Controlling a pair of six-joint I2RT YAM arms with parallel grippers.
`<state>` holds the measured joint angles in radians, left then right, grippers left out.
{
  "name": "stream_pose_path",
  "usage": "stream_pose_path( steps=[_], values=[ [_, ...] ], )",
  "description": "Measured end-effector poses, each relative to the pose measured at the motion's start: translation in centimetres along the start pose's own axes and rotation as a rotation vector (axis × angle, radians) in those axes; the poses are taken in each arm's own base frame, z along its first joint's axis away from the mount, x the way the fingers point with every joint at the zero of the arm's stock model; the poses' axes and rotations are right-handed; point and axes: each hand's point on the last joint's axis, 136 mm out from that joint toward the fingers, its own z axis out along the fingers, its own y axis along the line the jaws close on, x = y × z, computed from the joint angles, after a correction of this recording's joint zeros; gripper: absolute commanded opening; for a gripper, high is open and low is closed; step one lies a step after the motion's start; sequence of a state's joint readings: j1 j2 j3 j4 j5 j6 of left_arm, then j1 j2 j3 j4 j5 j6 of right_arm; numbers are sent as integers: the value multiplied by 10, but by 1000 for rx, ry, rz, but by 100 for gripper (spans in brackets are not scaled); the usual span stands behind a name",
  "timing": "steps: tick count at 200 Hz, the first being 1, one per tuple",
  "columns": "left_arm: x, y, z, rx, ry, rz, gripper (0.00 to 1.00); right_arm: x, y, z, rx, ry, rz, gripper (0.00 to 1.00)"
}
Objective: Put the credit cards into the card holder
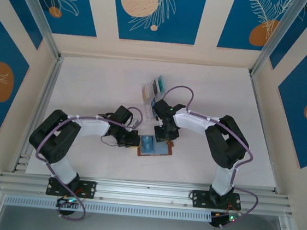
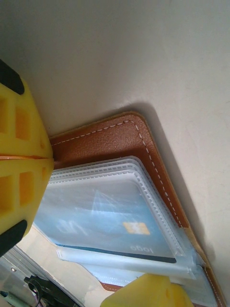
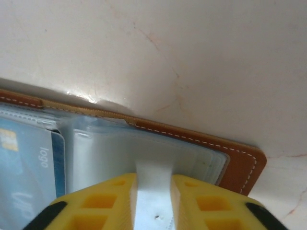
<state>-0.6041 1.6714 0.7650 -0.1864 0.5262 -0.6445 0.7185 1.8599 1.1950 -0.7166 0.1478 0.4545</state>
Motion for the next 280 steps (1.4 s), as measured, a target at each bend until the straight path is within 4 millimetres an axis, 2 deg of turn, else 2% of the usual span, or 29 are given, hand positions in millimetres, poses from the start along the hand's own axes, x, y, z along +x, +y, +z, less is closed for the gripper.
stream_pose_path(
  steps=[37,93,128,188,222,253,280],
  values=[
    [0,0,0,0,0,0,8,0,4,-1,-7,-20,4,0],
    [0,0,0,3,-3,0,8,2,6,-3,-1,-19,0,0],
    [-1,-2,1,7,-11,6,8,4,11,-12,-13,-18,-9,0],
    [-2,-6,4,11,-24,0,8,-5,40,-35,-129,-38,-35,0],
    [-3,-9,6,16,-34,-1,8,0,54,-37,-196,-11,-43,0],
    [-4,-10,7,18,-36,-5,8,2,67,-31,-266,27,-35,0],
    [-4,-10,8,27,-38,-20,8,3,75,-22,-316,59,-8,12]
  ],
)
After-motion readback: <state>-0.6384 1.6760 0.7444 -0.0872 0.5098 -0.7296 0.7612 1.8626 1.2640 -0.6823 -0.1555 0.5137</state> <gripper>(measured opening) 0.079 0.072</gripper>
